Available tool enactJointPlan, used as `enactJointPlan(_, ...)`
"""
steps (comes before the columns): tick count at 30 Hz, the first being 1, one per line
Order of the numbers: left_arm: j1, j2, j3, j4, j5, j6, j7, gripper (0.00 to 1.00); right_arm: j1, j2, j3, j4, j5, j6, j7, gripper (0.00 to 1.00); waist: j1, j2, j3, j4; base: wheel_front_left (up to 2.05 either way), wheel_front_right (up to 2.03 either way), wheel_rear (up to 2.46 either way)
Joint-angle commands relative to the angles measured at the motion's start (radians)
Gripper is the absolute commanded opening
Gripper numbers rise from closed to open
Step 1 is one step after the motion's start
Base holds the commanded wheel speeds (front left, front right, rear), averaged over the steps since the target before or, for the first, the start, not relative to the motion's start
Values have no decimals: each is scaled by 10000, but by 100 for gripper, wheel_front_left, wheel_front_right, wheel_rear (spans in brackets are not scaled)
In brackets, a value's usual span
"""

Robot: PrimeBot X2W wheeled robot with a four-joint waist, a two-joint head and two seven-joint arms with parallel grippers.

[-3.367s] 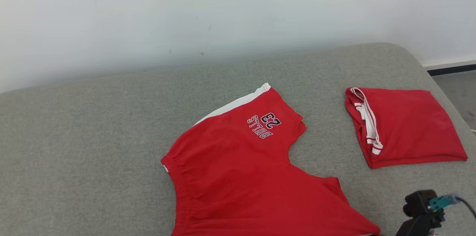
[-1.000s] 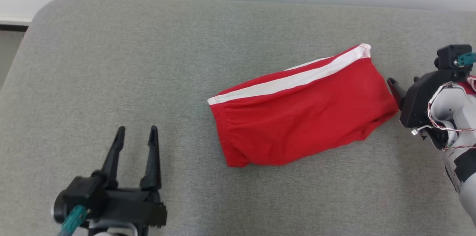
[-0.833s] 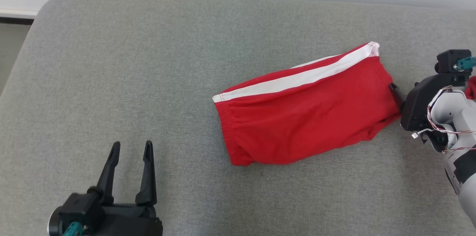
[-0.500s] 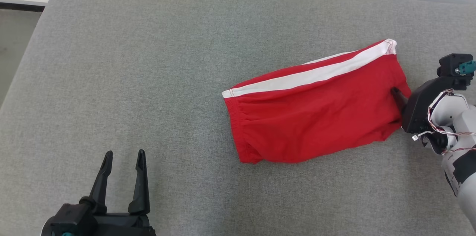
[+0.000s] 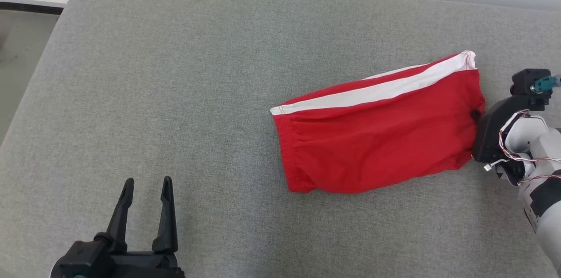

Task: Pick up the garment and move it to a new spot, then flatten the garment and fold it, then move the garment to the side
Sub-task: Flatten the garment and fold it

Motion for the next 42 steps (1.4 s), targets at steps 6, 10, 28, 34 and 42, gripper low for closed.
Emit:
enactJointPlan(6,199,-10,-65,125,17,18,-1,100,92,-207,-722,857,-347,-47,-1188,0,1,1,-367,-138,0,0,0)
enactJointPlan(10,270,-5,-55,228,161,-58,-1,100,305,-346,-986,1170,-638,-44,-1833,0,1,1,-772,-299,0,0,0)
enactJointPlan(28,1060,-5,-32,688,324,-299,-1,100,519,-598,-1365,1623,-3125,-44,-3631,0,1,1,-2503,-1095,0,0,0)
enactJointPlan(34,1159,-5,-216,814,124,-305,-1,100,340,314,-1033,1212,-4046,-44,-3419,0,1,1,-2692,-1124,0,0,0)
enactJointPlan(42,1139,-3,-599,928,-49,-184,-1,100,598,2031,-48,42,-4388,-45,-2214,0,1,1,-2805,-888,0,0,0)
